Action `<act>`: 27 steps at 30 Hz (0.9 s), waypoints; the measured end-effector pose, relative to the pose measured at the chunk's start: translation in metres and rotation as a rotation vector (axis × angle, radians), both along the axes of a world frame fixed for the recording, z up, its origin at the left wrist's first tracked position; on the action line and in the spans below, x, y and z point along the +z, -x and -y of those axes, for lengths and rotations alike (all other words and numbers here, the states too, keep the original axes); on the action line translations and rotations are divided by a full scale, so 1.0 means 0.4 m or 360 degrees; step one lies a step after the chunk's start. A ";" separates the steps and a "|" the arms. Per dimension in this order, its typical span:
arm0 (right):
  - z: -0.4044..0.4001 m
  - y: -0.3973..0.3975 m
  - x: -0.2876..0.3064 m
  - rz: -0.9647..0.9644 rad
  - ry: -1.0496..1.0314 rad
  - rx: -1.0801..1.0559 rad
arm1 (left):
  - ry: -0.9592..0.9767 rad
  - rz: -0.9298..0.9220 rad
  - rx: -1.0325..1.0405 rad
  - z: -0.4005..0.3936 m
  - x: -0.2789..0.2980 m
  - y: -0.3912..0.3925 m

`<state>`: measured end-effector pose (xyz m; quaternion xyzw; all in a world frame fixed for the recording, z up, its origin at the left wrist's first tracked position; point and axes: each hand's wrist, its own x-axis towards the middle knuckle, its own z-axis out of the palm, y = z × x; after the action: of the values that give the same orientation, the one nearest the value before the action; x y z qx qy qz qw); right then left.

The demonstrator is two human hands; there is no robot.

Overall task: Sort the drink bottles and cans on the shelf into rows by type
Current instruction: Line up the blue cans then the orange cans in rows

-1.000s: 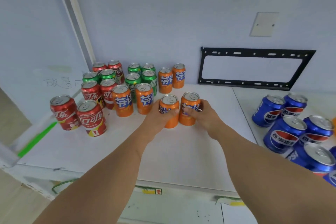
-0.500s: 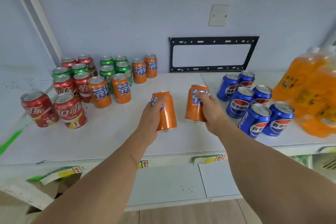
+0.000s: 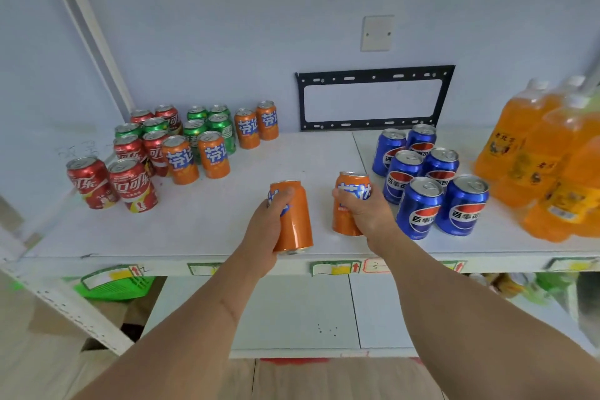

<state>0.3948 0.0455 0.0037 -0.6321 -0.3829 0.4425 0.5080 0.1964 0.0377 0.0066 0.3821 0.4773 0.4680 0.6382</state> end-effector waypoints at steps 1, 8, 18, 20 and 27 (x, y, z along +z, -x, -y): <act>0.002 -0.002 -0.007 0.0011 -0.0012 -0.0007 | -0.0009 -0.0010 0.0011 0.009 0.000 -0.002; -0.013 0.005 -0.030 -0.0021 -0.0173 -0.0088 | -0.0124 -0.0145 0.0083 0.038 0.002 -0.009; -0.002 0.023 -0.045 0.0282 -0.0140 -0.0015 | -0.0318 -0.0322 0.0022 -0.003 0.007 -0.013; 0.018 0.007 -0.041 0.0384 -0.0034 0.0031 | -0.0343 -0.0353 -0.0001 -0.017 0.010 -0.016; 0.120 0.002 -0.044 0.0896 0.0303 0.0000 | -0.0375 -0.0503 -0.0099 -0.063 -0.018 -0.026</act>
<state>0.3939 -0.0024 -0.0139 -0.7747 -0.4655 0.2837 0.3204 0.2067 0.0628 -0.0005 0.5373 0.5015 0.4348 0.5204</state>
